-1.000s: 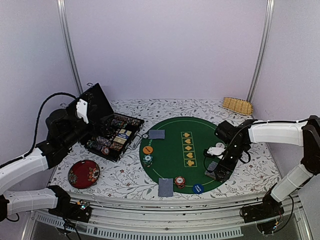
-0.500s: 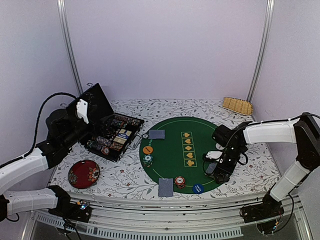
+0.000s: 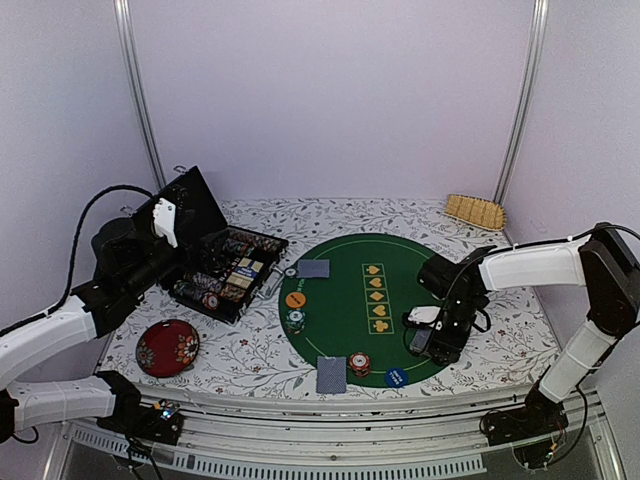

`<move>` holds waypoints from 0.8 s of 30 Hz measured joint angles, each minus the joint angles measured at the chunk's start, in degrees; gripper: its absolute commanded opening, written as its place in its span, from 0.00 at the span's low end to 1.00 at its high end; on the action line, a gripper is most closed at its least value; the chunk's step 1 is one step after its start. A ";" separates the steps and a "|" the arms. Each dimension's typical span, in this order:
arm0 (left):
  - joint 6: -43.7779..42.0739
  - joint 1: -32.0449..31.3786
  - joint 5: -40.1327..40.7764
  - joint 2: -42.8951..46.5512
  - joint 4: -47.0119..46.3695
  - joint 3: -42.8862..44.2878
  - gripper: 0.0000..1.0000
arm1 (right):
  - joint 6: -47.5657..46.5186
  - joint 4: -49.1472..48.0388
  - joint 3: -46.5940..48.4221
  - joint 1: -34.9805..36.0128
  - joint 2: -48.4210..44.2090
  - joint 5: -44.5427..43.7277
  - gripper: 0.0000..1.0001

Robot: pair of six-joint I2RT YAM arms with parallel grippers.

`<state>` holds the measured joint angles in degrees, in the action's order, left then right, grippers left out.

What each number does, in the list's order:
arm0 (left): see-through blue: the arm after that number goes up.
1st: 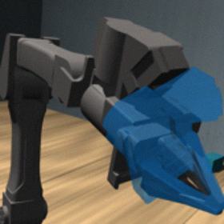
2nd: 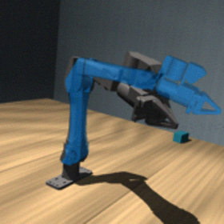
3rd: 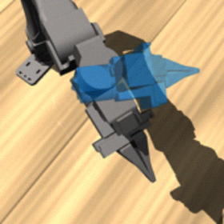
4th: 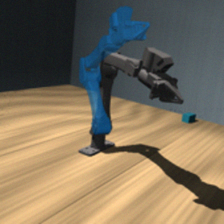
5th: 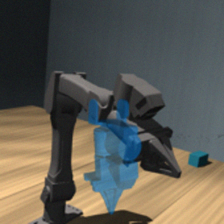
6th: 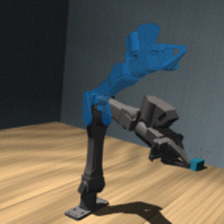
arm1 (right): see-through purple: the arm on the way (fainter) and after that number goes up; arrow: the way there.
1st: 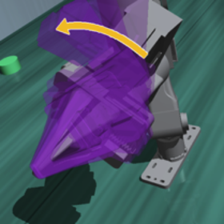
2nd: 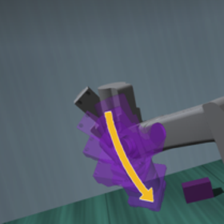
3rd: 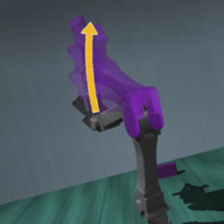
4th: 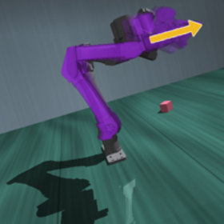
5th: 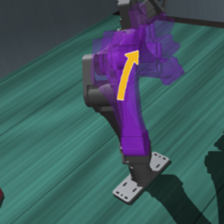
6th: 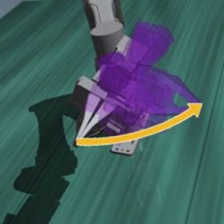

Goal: Distribute texas hold em gaming equipment
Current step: Pick up the face-down deck piles from the poker table mat, then pass from the right arm to the left

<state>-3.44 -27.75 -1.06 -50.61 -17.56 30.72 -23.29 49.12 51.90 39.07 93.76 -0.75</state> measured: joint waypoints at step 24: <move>5.55 0.00 -1.27 0.02 0.31 0.87 0.90 | -2.75 0.26 3.74 1.46 -2.95 -3.50 0.52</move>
<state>2.11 -27.75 -2.33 -50.59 -17.26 31.59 -26.04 49.39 55.64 40.53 90.80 -4.25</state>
